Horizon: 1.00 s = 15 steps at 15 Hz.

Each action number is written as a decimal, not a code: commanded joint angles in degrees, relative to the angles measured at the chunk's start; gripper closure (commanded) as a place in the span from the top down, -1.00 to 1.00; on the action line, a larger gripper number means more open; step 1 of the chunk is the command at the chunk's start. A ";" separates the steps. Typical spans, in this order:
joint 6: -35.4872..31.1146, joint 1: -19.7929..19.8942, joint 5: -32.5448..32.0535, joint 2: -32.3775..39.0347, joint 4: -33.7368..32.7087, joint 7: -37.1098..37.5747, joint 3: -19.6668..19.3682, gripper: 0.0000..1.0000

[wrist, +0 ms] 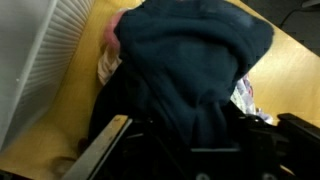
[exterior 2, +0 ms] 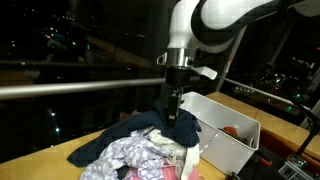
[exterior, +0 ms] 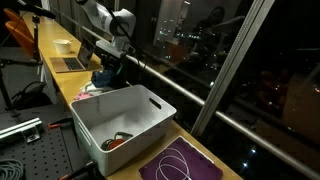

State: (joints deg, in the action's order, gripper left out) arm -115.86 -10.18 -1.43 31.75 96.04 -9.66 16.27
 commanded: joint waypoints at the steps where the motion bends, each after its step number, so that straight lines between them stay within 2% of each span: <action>1: -0.85 1.78 3.09 -8.21 6.44 -2.76 -1.23 0.90; 2: -0.65 2.42 3.41 -10.01 7.28 -3.21 -1.60 1.00; 9: -0.79 6.74 2.87 -17.75 12.54 -7.25 -6.35 1.00; 15: -4.25 9.85 0.95 -15.61 16.32 -10.59 -10.84 1.00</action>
State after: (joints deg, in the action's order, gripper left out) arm -116.73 -1.19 0.11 15.41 109.58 -18.23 7.02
